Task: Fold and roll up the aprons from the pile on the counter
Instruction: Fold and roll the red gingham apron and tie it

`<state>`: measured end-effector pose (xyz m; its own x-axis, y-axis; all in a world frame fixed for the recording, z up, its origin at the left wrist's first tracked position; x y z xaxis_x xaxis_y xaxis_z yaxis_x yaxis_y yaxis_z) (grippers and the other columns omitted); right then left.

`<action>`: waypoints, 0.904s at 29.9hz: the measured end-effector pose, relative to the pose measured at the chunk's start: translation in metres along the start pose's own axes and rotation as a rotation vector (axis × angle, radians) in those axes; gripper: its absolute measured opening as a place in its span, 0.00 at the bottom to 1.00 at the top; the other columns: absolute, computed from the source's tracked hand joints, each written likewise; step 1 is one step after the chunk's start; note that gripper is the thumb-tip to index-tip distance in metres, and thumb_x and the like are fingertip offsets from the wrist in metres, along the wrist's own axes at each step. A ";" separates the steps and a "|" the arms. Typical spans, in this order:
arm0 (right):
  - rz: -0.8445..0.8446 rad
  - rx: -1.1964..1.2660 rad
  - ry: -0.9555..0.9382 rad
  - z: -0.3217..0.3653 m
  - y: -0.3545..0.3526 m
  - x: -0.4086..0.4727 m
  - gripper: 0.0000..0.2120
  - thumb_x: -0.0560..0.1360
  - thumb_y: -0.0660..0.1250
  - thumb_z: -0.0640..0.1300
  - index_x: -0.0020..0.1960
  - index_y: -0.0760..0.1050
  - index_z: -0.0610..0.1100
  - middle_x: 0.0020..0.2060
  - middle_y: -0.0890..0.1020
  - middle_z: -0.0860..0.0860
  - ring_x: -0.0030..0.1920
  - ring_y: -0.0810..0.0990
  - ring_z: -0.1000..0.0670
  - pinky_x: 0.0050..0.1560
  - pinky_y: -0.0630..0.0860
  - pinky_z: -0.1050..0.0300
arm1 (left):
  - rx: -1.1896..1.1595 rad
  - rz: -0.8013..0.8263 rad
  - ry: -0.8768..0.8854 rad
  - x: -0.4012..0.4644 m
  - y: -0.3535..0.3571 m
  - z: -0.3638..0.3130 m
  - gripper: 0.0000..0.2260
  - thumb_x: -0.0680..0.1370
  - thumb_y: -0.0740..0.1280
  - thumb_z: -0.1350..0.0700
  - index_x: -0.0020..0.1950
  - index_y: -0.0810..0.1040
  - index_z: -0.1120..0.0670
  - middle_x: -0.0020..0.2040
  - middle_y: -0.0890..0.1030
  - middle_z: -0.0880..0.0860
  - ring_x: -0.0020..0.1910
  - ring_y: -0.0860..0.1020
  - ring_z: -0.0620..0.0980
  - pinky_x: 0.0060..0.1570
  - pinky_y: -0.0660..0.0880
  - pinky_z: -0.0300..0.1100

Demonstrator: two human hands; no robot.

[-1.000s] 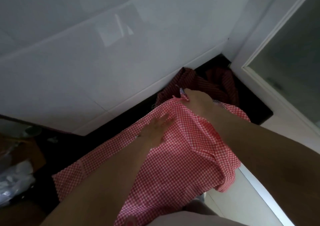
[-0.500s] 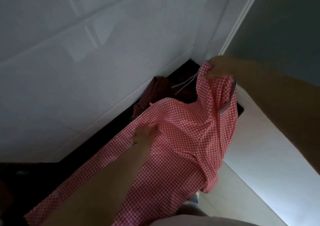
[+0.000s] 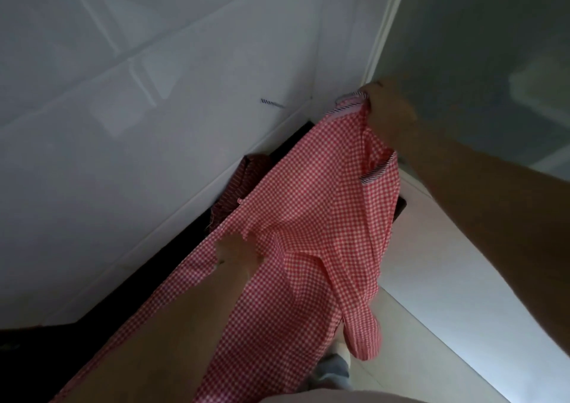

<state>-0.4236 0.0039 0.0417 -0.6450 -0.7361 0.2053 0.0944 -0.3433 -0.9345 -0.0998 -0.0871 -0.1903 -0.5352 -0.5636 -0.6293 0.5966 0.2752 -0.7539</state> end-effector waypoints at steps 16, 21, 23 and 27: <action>-0.163 0.129 0.412 -0.035 -0.008 0.045 0.13 0.76 0.61 0.42 0.58 0.79 0.45 0.58 0.79 0.42 0.59 0.77 0.41 0.57 0.72 0.54 | -0.149 -0.135 0.442 0.053 -0.025 -0.061 0.29 0.81 0.52 0.41 0.77 0.40 0.41 0.78 0.38 0.46 0.76 0.39 0.61 0.68 0.61 0.65; -0.099 0.118 0.032 0.011 0.027 0.041 0.18 0.78 0.56 0.43 0.64 0.75 0.41 0.63 0.77 0.41 0.63 0.75 0.41 0.65 0.69 0.53 | -0.112 -0.324 0.567 0.040 -0.053 -0.081 0.28 0.77 0.48 0.42 0.77 0.58 0.48 0.77 0.60 0.53 0.73 0.62 0.64 0.61 0.66 0.69; -0.009 0.067 -0.217 0.036 0.051 0.029 0.23 0.74 0.53 0.41 0.66 0.72 0.37 0.69 0.70 0.36 0.66 0.71 0.36 0.68 0.67 0.45 | -0.093 -0.304 0.649 0.040 -0.055 -0.092 0.28 0.77 0.49 0.41 0.76 0.58 0.49 0.75 0.64 0.54 0.71 0.66 0.64 0.61 0.68 0.66; -0.218 0.210 -0.098 0.025 0.046 0.001 0.20 0.76 0.59 0.43 0.65 0.72 0.38 0.67 0.70 0.38 0.64 0.73 0.41 0.64 0.70 0.51 | -0.055 -0.038 0.497 0.069 -0.034 -0.086 0.28 0.82 0.52 0.43 0.78 0.45 0.46 0.79 0.43 0.54 0.76 0.44 0.65 0.74 0.50 0.59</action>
<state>-0.4006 -0.0276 0.0060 -0.5916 -0.6813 0.4310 0.1228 -0.6045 -0.7871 -0.2087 -0.0680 -0.2242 -0.7845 -0.1382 -0.6046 0.5455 0.3100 -0.7787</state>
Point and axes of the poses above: each hand's wrist, its own x-axis towards the middle knuckle, its own y-axis out of the palm, z = x × y, the point moved 9 cm from there along x, towards the middle knuckle
